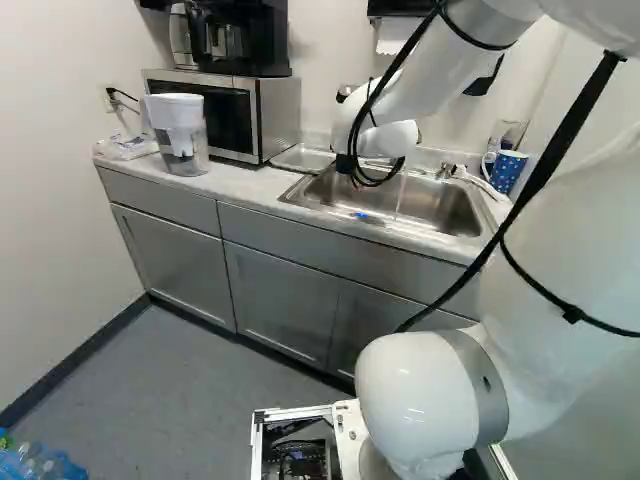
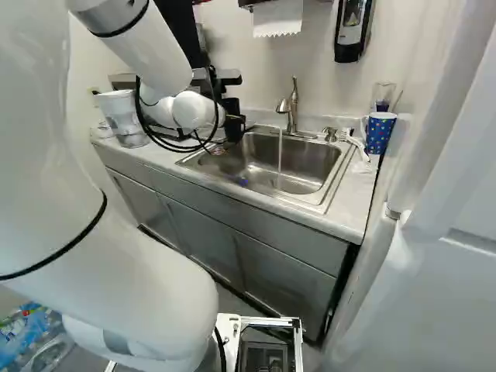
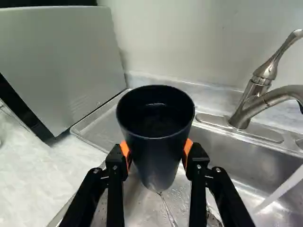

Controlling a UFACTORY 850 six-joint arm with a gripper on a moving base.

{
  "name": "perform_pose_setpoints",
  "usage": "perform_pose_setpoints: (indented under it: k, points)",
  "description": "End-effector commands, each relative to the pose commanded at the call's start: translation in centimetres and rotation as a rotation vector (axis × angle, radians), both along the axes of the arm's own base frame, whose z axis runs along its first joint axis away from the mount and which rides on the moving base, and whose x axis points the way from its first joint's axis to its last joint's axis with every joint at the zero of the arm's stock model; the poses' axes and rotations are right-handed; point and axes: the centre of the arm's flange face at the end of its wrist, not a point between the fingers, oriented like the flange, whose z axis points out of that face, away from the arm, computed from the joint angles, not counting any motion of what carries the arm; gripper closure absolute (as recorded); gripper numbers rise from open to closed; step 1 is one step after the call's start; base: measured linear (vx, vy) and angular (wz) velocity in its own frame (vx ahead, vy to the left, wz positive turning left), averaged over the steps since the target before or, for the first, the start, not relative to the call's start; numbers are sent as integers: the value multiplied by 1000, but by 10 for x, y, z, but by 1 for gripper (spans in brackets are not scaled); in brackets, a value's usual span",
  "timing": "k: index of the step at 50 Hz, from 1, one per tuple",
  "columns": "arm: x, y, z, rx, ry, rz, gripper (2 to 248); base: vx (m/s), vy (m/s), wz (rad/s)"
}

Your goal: Rinse the cup and place it in the tray

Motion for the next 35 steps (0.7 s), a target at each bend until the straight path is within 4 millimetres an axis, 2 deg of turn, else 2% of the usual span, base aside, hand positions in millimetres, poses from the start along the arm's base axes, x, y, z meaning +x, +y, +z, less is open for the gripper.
perform_pose_setpoints:
  k: [35]
  points:
    - [3, 2, 32, 1, -13, 6, 126, 0, 0, 0]
